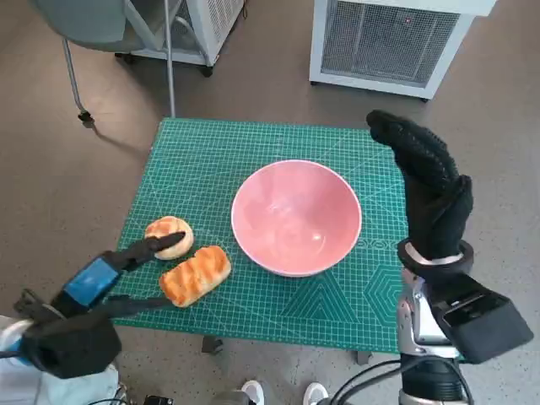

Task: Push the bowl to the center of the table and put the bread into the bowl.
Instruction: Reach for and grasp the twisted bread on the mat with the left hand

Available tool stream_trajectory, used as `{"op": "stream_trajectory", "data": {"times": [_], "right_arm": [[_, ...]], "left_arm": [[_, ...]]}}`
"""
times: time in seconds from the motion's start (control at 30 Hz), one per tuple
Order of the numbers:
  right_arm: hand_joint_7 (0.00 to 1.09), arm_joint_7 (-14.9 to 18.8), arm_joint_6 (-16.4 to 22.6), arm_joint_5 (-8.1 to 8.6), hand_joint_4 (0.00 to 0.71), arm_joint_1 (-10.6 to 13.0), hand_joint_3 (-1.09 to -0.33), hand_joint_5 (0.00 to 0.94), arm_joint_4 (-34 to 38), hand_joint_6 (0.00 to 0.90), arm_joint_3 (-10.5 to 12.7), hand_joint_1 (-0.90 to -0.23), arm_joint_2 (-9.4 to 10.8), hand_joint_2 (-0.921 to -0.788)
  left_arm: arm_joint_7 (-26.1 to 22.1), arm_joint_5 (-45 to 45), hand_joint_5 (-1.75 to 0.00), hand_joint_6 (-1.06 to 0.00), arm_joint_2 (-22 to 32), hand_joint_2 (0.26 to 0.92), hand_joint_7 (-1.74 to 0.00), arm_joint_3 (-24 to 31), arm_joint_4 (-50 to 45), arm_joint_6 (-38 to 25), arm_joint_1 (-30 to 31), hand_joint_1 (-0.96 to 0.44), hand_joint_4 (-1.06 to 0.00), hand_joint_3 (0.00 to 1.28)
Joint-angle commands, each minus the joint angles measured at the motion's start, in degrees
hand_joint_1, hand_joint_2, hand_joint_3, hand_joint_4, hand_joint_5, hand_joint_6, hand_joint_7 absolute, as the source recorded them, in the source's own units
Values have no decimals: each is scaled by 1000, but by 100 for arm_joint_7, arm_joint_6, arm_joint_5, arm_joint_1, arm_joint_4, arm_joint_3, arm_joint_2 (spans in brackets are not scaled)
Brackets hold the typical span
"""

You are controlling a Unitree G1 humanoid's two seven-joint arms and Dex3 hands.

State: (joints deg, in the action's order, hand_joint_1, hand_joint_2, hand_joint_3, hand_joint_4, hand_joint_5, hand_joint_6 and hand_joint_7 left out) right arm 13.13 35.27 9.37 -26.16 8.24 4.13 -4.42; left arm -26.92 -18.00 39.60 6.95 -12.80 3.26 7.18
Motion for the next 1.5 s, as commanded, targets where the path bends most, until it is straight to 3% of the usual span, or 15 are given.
{"op": "stream_trajectory", "data": {"times": [0.03,0.97,1.17,1.3,1.37,1.4,1.43,1.47,1.5], "right_arm": [[691,31,-123,120,313,118,-774,4,-49,-1,-14,-499,20,-921],[692,-34,-119,99,315,235,-775,5,-191,-1,57,-513,-3,-921],[687,-54,-110,94,315,241,-773,6,-196,-1,84,-513,-3,-921],[686,-73,-108,79,316,228,-772,6,-181,-1,101,-514,2,-921],[686,-82,-103,67,316,221,-772,6,-172,-1,106,-513,7,-921],[686,-86,-101,62,316,218,-772,6,-167,-1,108,-512,9,-921],[686,-89,-97,59,316,218,-772,6,-163,-1,109,-512,12,-921],[686,-93,-93,56,316,214,-772,6,-153,-1,110,-511,14,-921],[686,-96,-88,55,316,213,-772,6,-144,-1,112,-511,18,-921]], "left_arm": [[182,-222,-12,-409,-125,811,0,-243,104,-86,-101,-391,-326,1],[993,-1216,-11,-359,-710,837,0,-1551,1644,-409,-800,-340,-337,5],[1241,-1347,-57,-412,-729,846,-27,-1729,1891,-357,-816,-296,-444,7],[1422,-1449,-139,-516,-705,860,-82,-1840,2072,-245,-830,-210,-611,12],[1543,-1511,-285,-556,-678,875,-148,-1890,2170,-134,-836,-165,-647,10],[1599,-1535,-658,-561,-666,892,-279,-1910,2214,-81,-840,22,-624,63],[1693,-1576,-796,-548,-648,898,-354,-1936,2270,3,-840,88,-611,86],[1763,-1600,-970,-513,-635,906,-679,-1957,2321,64,-847,56,-626,114],[1863,-1644,-1084,-489,-614,911,-889,-1980,2361,143,-846,35,-633,134]]}}
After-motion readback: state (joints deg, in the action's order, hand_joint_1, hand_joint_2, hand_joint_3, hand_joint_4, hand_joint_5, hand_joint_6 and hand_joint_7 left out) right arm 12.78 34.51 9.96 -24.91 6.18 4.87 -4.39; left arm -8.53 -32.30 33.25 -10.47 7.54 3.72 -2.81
